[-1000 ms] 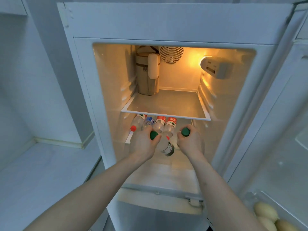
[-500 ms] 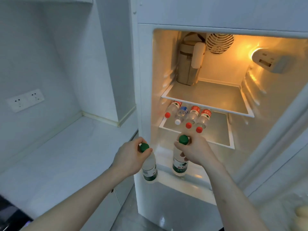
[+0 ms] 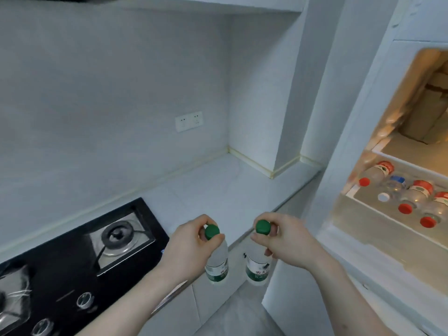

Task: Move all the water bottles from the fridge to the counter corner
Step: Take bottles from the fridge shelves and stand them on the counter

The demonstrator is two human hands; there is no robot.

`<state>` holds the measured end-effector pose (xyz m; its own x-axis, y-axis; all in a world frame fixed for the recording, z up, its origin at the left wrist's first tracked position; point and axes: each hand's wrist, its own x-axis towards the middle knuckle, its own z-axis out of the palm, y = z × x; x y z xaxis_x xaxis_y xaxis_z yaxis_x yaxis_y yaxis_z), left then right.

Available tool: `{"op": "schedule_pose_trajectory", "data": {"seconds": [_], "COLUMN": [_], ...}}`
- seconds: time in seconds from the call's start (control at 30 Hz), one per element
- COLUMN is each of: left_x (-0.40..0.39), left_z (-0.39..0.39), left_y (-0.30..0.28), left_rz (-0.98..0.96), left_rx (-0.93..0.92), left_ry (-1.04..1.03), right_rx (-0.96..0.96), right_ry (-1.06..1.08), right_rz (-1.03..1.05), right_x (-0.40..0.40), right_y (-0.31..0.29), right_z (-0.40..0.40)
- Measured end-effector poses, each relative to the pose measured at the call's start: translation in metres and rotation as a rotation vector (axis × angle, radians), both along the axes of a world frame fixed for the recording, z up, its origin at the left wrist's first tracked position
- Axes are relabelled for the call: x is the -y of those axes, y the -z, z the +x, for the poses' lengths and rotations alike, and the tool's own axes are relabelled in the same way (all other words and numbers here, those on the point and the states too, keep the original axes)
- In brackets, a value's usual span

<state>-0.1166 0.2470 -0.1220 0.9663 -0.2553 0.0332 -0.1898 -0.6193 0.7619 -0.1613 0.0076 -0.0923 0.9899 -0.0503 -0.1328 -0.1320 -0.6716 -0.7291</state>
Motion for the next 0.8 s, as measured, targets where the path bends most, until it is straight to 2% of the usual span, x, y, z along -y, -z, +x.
{"op": "schedule_pose_trajectory", "data": {"seconds": [0.2,0.5,0.8], "left_x": [-0.097,-0.212,-0.288], "left_z": [-0.023,-0.073,-0.157], "left_y": [-0.006,-0.014,-0.015], "left_rz": [0.014,0.048,0.151], "left_rx": [-0.015,-0.032,0.002], "left_ry": [-0.225,-0.718,-1.144], "right_rx": [0.006,0.130,0.196], "right_ry": [-0.257,-0.789,-1.222], "right_rz": [0.016,-0.053,-0.088], "right_x": [-0.098,-0.251,-0.388], "right_y": [-0.001,-0.005,-0.010], "right_z": [0.043,0.108,0.097]}}
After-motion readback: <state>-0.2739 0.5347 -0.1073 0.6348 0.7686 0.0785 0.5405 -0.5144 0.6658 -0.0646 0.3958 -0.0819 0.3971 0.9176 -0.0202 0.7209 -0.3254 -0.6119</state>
